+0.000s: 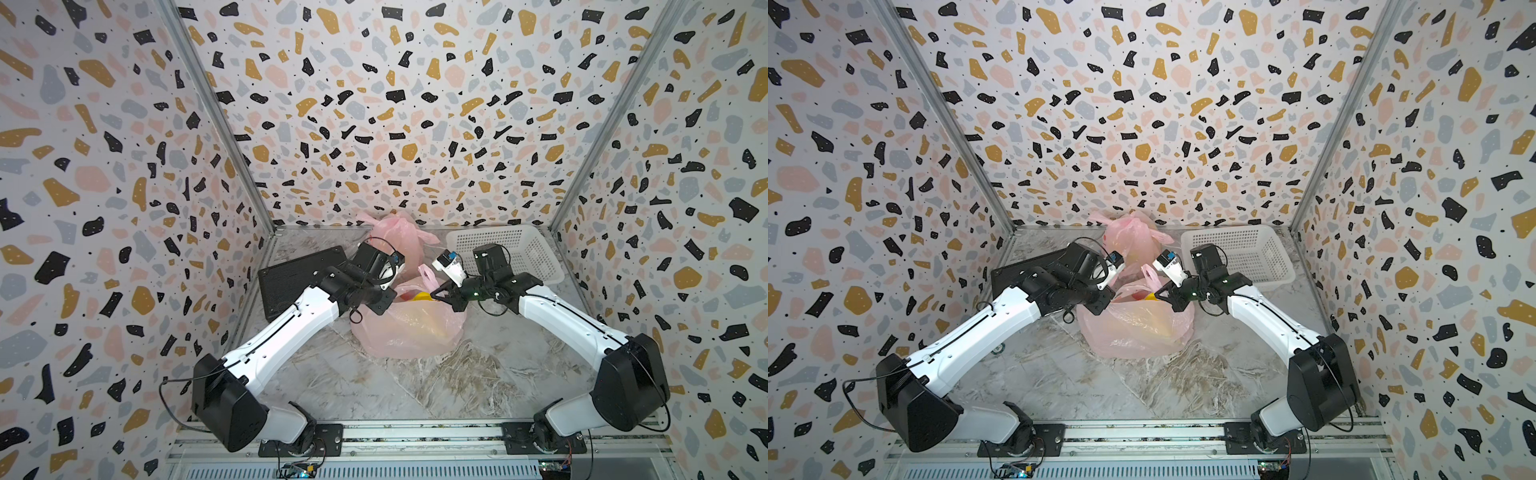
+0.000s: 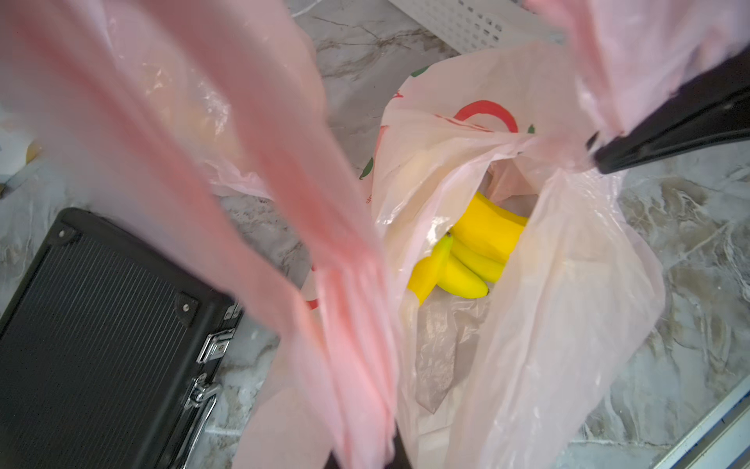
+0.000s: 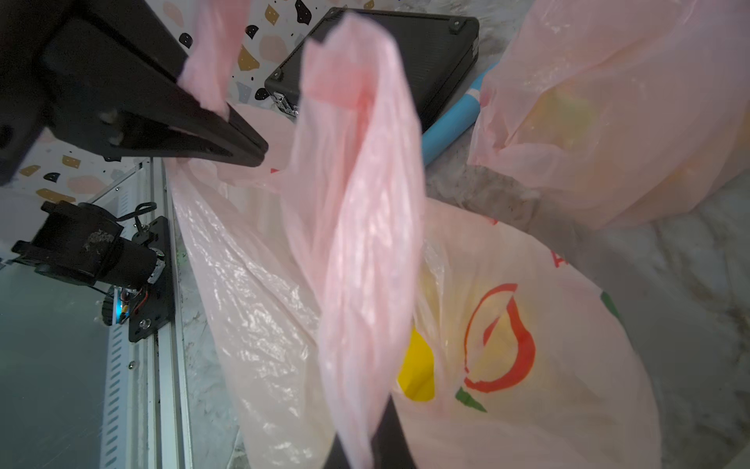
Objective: Place the banana into a plastic bag & tie a knot
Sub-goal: Adjust the plastic bag at the center of the board.
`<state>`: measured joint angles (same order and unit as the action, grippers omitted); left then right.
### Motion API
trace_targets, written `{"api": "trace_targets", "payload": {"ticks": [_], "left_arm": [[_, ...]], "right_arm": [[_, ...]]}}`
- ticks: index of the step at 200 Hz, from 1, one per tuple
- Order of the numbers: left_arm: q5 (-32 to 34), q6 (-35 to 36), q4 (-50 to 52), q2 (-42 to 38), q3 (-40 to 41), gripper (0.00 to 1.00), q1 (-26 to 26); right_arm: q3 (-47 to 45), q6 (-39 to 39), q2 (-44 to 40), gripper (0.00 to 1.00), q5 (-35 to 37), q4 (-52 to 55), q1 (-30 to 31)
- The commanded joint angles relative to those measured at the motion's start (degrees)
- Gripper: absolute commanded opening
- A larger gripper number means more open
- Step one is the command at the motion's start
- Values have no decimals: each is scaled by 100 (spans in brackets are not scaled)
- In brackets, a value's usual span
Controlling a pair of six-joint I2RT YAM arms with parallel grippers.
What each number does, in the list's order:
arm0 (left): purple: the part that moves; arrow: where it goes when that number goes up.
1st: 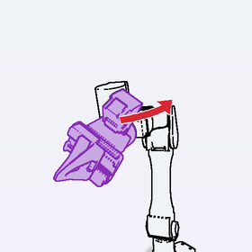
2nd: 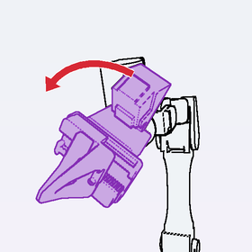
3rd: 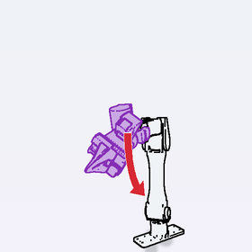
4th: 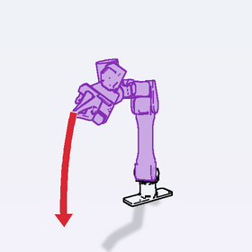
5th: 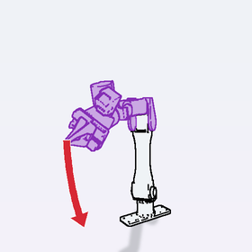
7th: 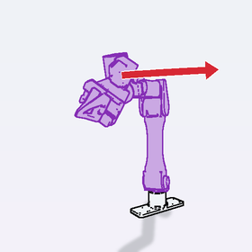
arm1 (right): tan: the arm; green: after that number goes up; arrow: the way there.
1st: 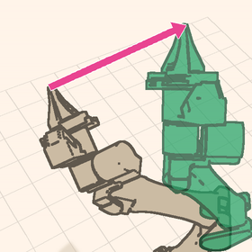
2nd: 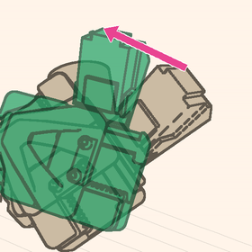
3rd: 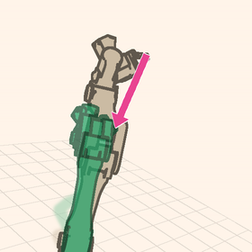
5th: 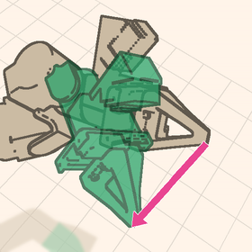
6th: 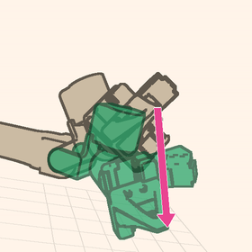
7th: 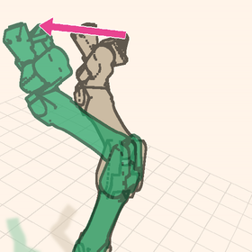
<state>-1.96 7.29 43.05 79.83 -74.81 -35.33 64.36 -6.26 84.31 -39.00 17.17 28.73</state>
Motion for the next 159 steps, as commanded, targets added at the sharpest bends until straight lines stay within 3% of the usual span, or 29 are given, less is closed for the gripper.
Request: {"api": "trace_targets", "payload": {"ticks": [1, 23, 55, 65, 74, 91, 121, 134, 159], "left_arm": [[-556, 477, -370, -250, 217, 0, -25], [-541, 583, -462, -397, 343, 2, -21], [-518, 488, -876, -817, 787, 33, 103], [-433, 397, -971, -932, 867, 47, 115], [-358, 254, -1080, -1036, 918, 53, 114], [-247, -317, -1393, -1293, 1013, 68, 116], [-908, -1413, -2317, -2171, 1609, 93, 99], [-1092, -1783, -2504, -2508, 1767, 100, 67], [-649, -2124, -2153, -2957, 1824, 99, -124]], "right_arm": [[-9, 457, -281, 0, -277, -477, -25], [-76, 725, -224, 0, -160, -631, -20], [-20, 952, -146, 0, 344, -598, -34], [-7, 1016, -142, 0, 355, -642, -38], [12, 1045, -143, 0, 318, -649, -43], [63, 1066, -165, 0, 332, -588, -50], [86, 1114, -247, 0, 350, -513, -113], [99, 1168, -236, 0, 334, -515, -162], [172, 1267, -140, 0, 238, -487, -257]]}}
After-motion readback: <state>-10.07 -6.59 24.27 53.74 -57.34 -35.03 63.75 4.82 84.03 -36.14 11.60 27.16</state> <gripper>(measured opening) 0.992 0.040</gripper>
